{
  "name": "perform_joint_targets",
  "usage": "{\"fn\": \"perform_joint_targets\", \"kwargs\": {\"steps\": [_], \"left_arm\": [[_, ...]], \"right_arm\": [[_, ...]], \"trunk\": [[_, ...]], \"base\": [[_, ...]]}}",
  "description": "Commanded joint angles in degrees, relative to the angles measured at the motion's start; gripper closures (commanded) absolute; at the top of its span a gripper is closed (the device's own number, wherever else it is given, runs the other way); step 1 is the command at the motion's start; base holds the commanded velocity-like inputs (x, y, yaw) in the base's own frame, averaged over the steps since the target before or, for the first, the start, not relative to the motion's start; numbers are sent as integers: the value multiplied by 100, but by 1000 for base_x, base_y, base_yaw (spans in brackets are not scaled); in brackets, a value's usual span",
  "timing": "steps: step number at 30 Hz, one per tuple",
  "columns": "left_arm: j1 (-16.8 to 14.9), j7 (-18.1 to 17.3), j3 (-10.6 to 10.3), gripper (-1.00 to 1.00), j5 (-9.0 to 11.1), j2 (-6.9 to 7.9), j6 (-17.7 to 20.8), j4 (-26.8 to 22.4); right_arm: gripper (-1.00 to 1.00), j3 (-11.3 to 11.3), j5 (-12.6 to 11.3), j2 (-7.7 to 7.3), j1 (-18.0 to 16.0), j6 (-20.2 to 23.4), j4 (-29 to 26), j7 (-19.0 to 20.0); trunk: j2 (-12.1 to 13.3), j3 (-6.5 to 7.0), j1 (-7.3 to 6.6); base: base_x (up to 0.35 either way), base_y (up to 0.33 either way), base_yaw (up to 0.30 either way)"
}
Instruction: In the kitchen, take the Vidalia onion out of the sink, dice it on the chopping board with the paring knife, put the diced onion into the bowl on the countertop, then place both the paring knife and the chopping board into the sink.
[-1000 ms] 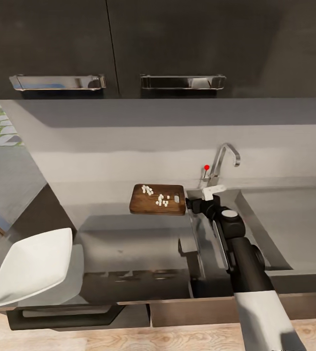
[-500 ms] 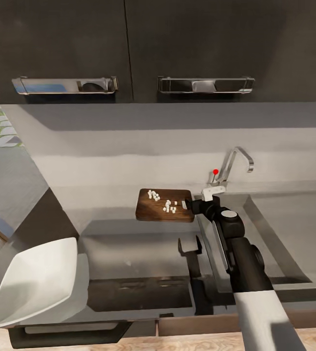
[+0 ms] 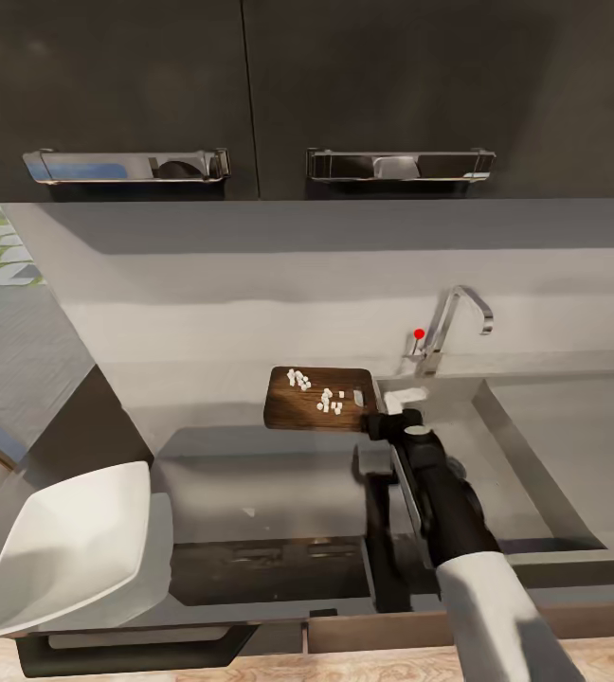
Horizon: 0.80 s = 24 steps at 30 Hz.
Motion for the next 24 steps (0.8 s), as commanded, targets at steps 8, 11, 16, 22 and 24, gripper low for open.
{"fn": "perform_joint_targets", "kwargs": {"steps": [8,11,16,22,24], "left_arm": [[2,34,-55,-100,52,4,-8,-1],[3,34,-55,-100,53,4,-8,-1],[2,34,-56,-100,51,4,-8,-1],[2,34,-56,-100,49,4,-8,24],[2,32,-56,-100,46,4,-3,30]], "right_arm": [[-100,0,19,-14,-522,-96,536,-150],[-100,-1,-125,-10,-646,-89,504,-164],[-100,-1,-192,-15,-1009,-38,544,-443],[-100,-489,-212,-135,-1807,-44,1564,-835],[-100,-640,-213,-143,-2167,-46,2040,-852]], "trunk": [[-11,-9,3],[-11,-9,3],[-11,-9,3],[-11,-9,3],[-11,-9,3]], "base": [[0,0,0],[0,0,0],[0,0,0],[0,0,0],[0,0,0]]}}
